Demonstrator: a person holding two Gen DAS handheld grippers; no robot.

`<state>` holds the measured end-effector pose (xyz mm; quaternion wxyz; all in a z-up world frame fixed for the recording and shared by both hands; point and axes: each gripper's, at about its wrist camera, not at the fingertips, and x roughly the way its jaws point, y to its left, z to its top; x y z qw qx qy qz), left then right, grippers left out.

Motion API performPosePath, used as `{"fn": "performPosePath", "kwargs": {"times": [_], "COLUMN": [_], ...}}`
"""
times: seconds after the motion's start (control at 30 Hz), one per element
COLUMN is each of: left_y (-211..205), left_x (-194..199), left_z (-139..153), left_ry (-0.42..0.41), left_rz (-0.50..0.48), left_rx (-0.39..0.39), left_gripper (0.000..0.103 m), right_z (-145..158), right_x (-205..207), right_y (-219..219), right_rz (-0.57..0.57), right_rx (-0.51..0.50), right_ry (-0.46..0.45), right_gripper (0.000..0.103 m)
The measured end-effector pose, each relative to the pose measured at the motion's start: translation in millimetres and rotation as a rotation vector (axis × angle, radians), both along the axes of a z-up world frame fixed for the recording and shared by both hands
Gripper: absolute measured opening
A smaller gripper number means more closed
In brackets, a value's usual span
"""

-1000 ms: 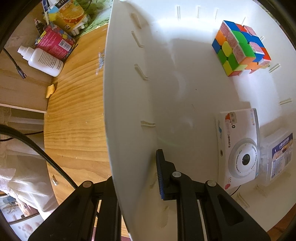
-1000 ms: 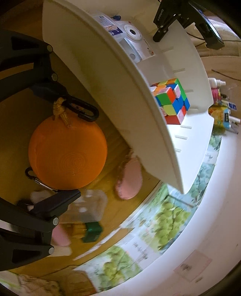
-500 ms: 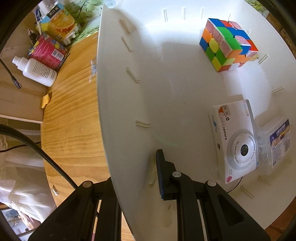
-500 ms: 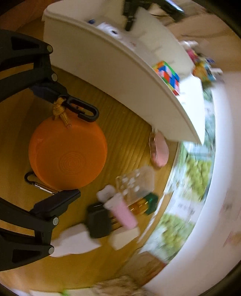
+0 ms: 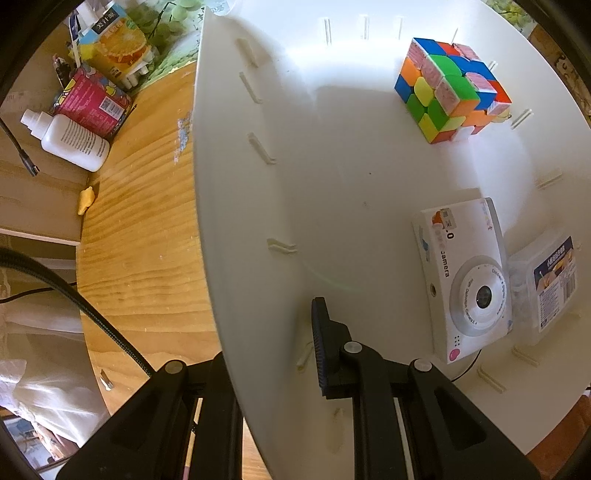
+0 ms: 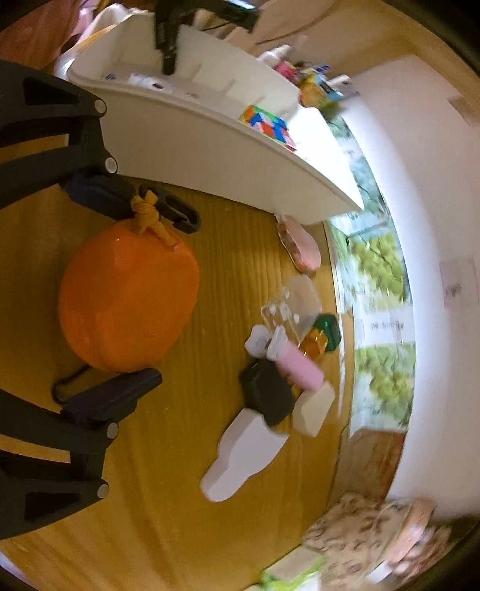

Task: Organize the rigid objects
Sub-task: 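Carry the orange case into the tray and release it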

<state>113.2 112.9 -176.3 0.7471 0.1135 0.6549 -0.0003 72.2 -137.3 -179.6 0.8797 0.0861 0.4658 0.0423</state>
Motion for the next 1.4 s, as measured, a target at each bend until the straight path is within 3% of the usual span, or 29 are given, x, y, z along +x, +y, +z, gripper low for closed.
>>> {"fn": "performPosePath", "kwargs": {"times": [0.2,0.47,0.7,1.17,1.4], "left_y": [-2,5,-1,-1,4], "left_x": [2,9,6,7,9], "left_z": [0,-3,-4,-4,-3], "left_ry": [0.012,0.017,0.015,0.015,0.025], "left_rz": [-0.012,-0.026,-0.044,-0.036,-0.036], "left_rx": [-0.004,-0.013,0.003,-0.005,-0.016], "left_gripper": [0.017,0.017,0.017,0.017,0.017], "right_z": [17,52,78,87,85], "right_x": [-8,-6,5,26,34], "right_y": [-4,4,29,94,131], "right_rz": [-0.074,-0.08,-0.002,0.187,0.294], "right_rx": [0.01,-0.002,0.002,0.046,-0.002], "right_ry": [-0.045,-0.138,-0.216,-0.239,-0.237], "right_gripper": [0.078,0.078,0.078,0.078,0.078]}}
